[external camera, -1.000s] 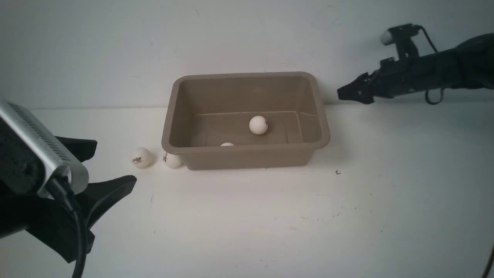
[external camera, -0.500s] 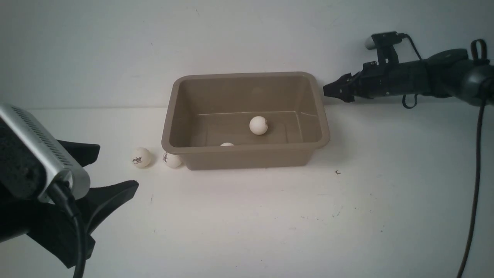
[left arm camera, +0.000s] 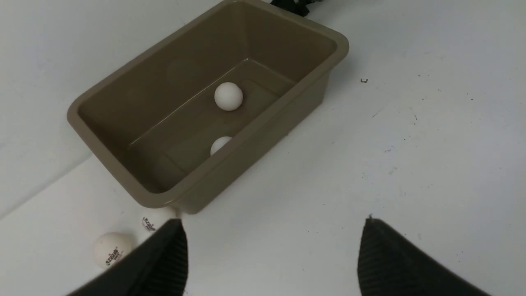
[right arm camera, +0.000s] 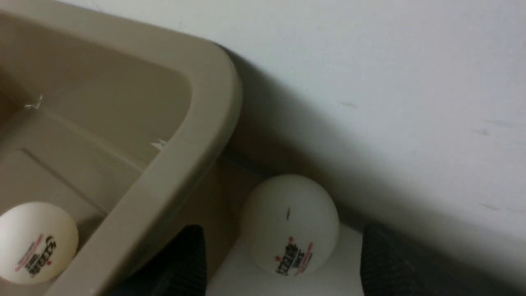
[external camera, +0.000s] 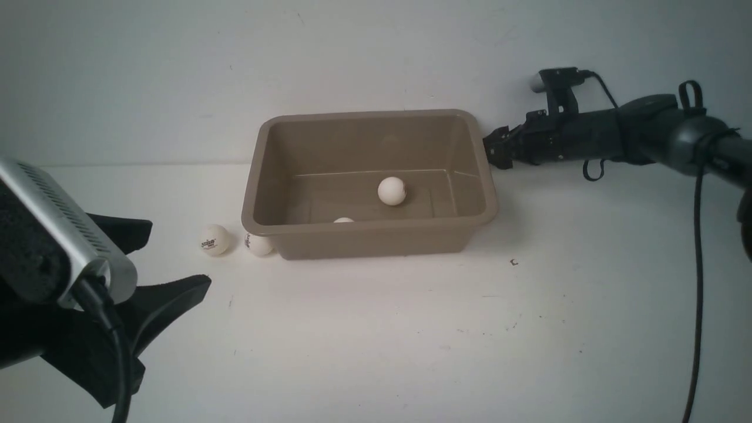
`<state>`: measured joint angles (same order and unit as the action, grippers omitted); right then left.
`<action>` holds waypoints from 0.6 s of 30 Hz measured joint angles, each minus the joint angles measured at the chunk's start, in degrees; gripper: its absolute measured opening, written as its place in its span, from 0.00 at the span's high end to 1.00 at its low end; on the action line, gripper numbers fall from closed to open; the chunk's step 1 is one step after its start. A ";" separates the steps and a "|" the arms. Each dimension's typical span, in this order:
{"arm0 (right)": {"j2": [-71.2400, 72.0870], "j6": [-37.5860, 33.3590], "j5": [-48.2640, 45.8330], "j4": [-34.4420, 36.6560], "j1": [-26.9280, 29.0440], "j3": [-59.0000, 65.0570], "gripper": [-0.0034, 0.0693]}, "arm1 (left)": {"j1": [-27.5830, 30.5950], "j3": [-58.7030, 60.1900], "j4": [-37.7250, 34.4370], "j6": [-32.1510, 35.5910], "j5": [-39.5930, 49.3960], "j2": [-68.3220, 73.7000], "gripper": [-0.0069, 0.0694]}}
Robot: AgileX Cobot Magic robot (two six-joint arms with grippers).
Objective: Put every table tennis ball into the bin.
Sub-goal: Use the right arm to clamp the table tennis ball closest to it
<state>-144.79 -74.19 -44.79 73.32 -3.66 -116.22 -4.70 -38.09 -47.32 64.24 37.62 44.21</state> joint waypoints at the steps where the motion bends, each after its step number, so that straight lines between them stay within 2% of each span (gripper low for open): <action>1: 0.00 0.00 0.34 0.26 -0.08 0.00 0.32 | 0.00 0.00 0.00 0.00 0.00 0.00 0.26; 18: -0.62 -1.65 9.51 1.42 -2.76 0.00 0.32 | 0.00 0.00 0.00 0.00 0.08 0.00 0.26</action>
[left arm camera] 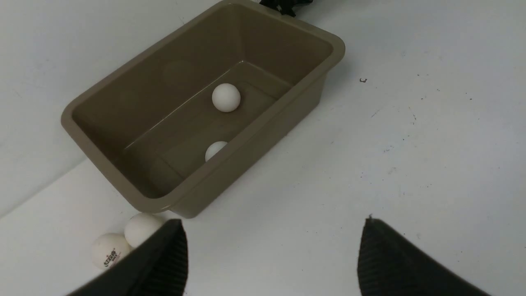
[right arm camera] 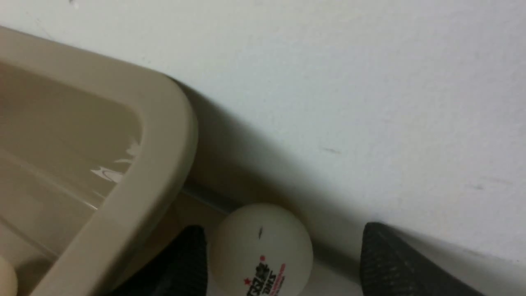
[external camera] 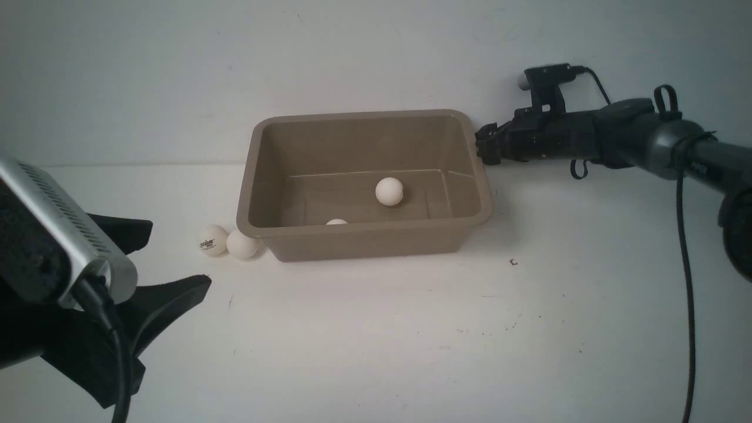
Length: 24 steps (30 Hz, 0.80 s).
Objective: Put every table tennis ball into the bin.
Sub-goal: Use the right arm to clamp the table tennis ball closest to it
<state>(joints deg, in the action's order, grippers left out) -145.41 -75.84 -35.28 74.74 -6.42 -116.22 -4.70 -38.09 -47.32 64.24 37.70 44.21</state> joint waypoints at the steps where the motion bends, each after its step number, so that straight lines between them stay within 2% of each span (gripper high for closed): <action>1: -0.16 -0.13 0.15 0.28 -0.09 0.00 0.32 | 0.00 0.00 0.00 0.00 0.00 0.00 0.26; 7: -0.75 -1.28 0.59 1.75 -0.07 -0.13 0.32 | 0.00 0.00 0.00 0.00 0.00 0.00 0.26; 13: -0.62 1.34 0.93 -2.35 -0.07 -0.49 0.32 | 0.00 0.00 0.00 0.00 0.00 0.00 0.26; 18: 0.40 7.17 1.85 -11.75 0.25 -0.56 0.32 | 0.00 0.00 0.00 0.00 0.00 0.00 0.26; 22: 1.51 12.06 1.84 -23.53 0.95 -0.38 0.32 | 0.00 0.00 0.00 0.00 0.00 0.00 0.26; 24: 1.90 12.75 1.70 -25.66 0.99 -0.31 0.32 | 0.00 0.00 0.00 0.00 -0.15 0.00 0.26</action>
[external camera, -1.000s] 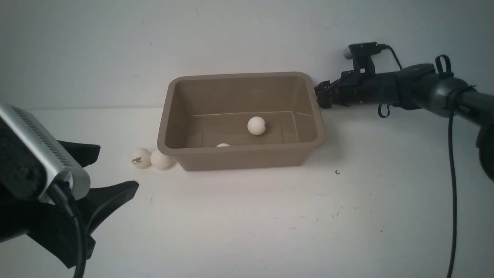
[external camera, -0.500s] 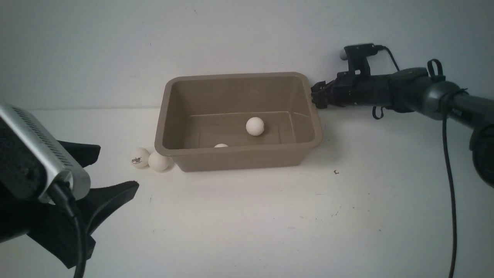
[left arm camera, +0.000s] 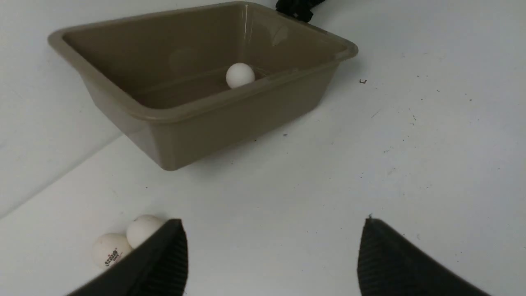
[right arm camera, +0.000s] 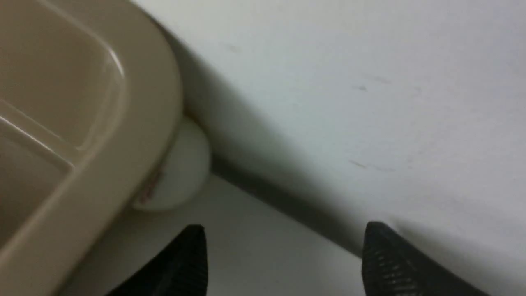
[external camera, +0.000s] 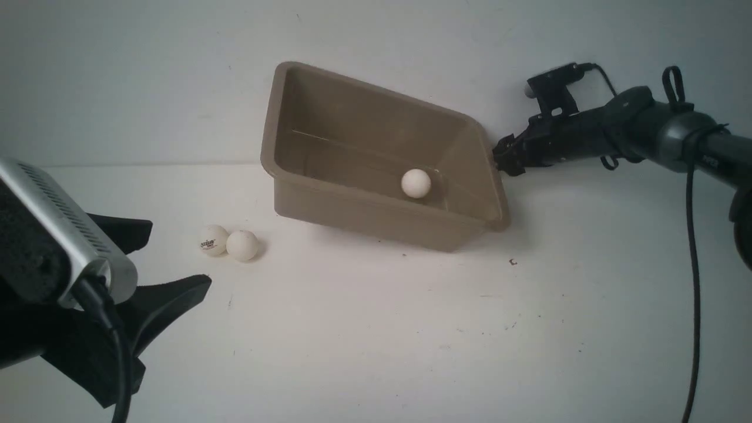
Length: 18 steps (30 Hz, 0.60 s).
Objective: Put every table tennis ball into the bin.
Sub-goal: Use the right arm to clamp the table tennis ball closest to it
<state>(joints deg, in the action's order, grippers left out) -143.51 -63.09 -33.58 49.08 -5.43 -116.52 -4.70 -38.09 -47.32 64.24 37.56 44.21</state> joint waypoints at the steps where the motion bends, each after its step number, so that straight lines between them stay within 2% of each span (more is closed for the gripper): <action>1: 0.39 0.24 -0.02 -0.72 0.03 0.00 0.32 | 0.00 0.00 0.06 0.00 -0.27 0.00 0.26; 18: 4.24 -1.69 -1.88 2.33 -0.03 0.11 0.32 | 0.00 0.00 0.17 0.00 -0.37 0.00 0.26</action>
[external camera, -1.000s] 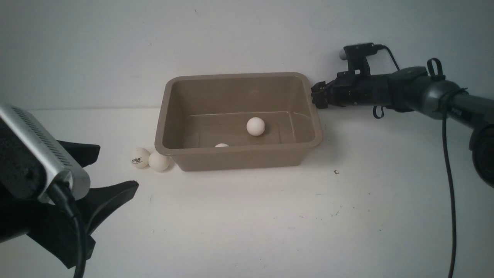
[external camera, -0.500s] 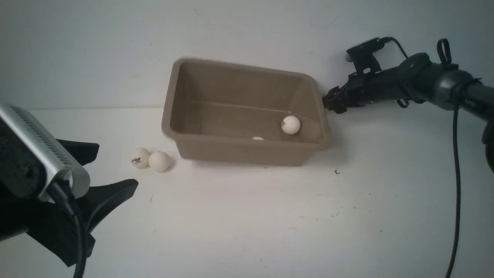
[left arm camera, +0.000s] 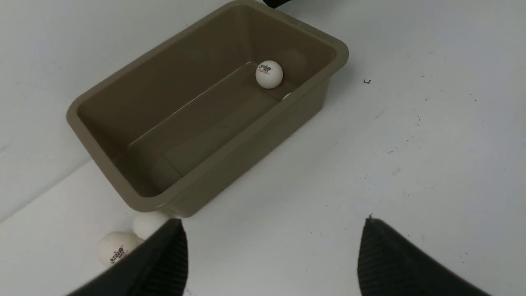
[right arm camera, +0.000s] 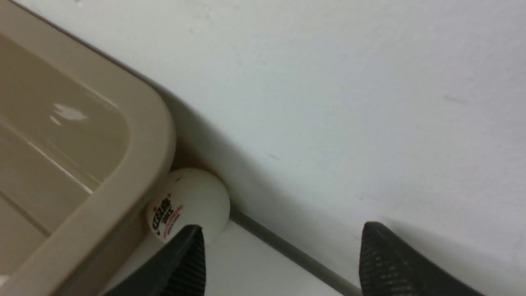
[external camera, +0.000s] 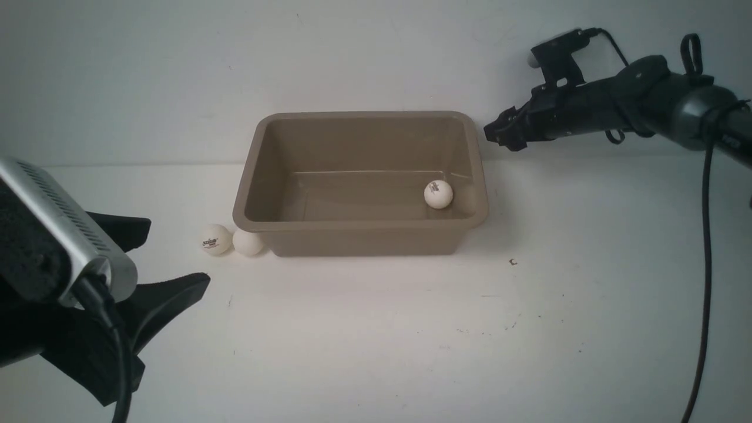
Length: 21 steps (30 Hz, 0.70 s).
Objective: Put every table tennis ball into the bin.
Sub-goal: Use the right arm to clamp the table tennis ball closest to it
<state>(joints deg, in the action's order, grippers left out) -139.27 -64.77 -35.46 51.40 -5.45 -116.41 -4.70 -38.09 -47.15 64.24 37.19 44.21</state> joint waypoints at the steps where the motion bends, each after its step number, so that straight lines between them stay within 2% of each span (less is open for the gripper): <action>1: 0.00 0.00 -0.11 0.19 0.08 0.00 0.32 | 0.00 0.00 0.00 0.00 0.00 0.00 0.26; 10: 0.00 -0.59 -3.81 2.83 0.56 0.00 0.32 | 0.00 0.00 0.00 0.00 -0.04 0.00 0.26; 21: 0.00 -2.58 -3.20 6.01 -2.47 0.00 0.32 | 0.00 0.00 0.00 0.00 -0.04 0.00 0.26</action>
<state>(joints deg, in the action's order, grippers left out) -139.27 -67.36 -38.67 57.41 -7.92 -116.41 -4.70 -38.09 -47.15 64.24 37.14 44.21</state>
